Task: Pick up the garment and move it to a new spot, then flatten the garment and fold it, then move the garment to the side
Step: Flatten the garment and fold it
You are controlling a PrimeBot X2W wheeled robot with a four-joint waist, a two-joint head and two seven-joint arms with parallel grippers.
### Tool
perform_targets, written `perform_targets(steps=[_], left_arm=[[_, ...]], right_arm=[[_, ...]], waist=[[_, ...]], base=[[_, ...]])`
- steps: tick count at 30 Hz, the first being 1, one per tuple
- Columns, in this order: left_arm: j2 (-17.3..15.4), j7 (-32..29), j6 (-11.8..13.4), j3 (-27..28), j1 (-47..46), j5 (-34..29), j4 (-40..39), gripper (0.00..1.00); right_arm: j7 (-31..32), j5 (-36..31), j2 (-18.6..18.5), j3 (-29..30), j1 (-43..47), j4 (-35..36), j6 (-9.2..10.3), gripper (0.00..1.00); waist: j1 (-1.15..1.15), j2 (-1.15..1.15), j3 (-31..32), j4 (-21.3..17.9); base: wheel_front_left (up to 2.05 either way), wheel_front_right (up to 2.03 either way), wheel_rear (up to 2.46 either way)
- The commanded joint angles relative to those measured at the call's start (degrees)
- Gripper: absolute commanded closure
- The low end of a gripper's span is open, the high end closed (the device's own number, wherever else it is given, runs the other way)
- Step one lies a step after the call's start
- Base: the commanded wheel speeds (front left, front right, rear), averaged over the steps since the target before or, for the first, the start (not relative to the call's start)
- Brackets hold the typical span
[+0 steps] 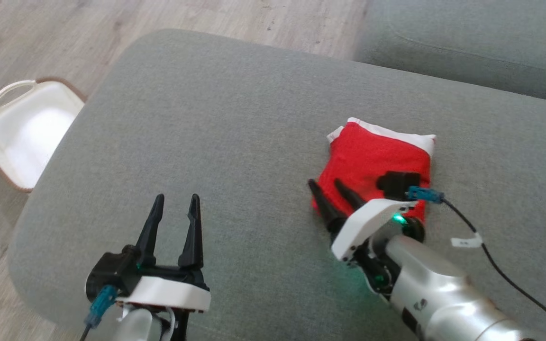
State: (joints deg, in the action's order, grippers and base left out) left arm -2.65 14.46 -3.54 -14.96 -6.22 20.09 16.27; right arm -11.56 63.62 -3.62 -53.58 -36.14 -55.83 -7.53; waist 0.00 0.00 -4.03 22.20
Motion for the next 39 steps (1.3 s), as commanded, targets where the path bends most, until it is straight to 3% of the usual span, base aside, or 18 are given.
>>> perform_targets(steps=[1,5,8,12,18,24,27,31,39], left_arm=[[-0.22,0.54,0.04,2.27,-1.98,-0.18,-1.69,0.00],[-0.22,0.54,-0.02,3.18,-1.85,-0.36,-2.33,0.00],[-0.22,0.54,-0.28,4.42,-1.65,-0.26,-3.83,0.00],[-0.22,0.54,-0.95,5.84,-1.69,-0.25,-6.69,0.00],[-0.22,0.54,-1.53,6.07,-2.28,-0.54,-8.36,0.00],[-0.22,0.54,-1.82,7.07,-2.33,-0.31,-8.68,0.00],[-0.22,0.54,-2.05,7.58,-1.37,-0.75,-7.58,0.00],[-0.22,0.54,-2.21,8.02,-0.33,-1.19,-6.86,0.00],[-0.22,0.54,-2.59,6.94,-0.77,-1.50,-7.22,0.00]], right_arm=[[-0.62,0.74,0.74,-2.15,-2.44,3.02,0.04,0.00],[-2.45,-1.17,0.74,-3.59,-4.43,3.51,0.04,0.00],[-3.33,-4.65,0.74,-1.10,-6.67,2.66,0.04,0.00],[-3.41,-18.26,0.65,11.29,-7.70,3.80,0.04,0.00],[-3.42,-40.58,-0.90,28.21,2.69,15.30,0.04,0.00],[-3.43,-53.56,0.19,40.79,14.74,28.42,0.04,0.00],[-3.43,-55.87,0.63,43.46,19.74,32.63,0.04,0.00],[-3.43,-53.81,0.71,44.07,23.83,36.09,0.04,0.00],[-3.43,-53.89,0.73,44.27,24.04,38.23,0.04,0.00]], waist=[[0.00,0.00,0.37,-1.46],[0.00,0.00,0.76,-3.80],[0.00,0.00,1.08,-6.68],[0.00,0.00,1.02,-10.69],[0.00,0.00,1.10,-14.99],[0.00,0.00,1.42,-17.59],[0.00,0.00,1.63,-18.39],[0.00,0.00,1.75,-18.71],[0.00,0.00,0.00,-17.04]], base=[[0.00,0.00,0.00],[0.00,0.00,0.00],[0.00,0.00,0.00],[0.00,0.00,0.00],[0.00,0.00,0.00],[0.00,0.00,0.00],[0.00,0.00,0.00],[0.00,0.00,0.00],[0.00,0.00,0.00]])
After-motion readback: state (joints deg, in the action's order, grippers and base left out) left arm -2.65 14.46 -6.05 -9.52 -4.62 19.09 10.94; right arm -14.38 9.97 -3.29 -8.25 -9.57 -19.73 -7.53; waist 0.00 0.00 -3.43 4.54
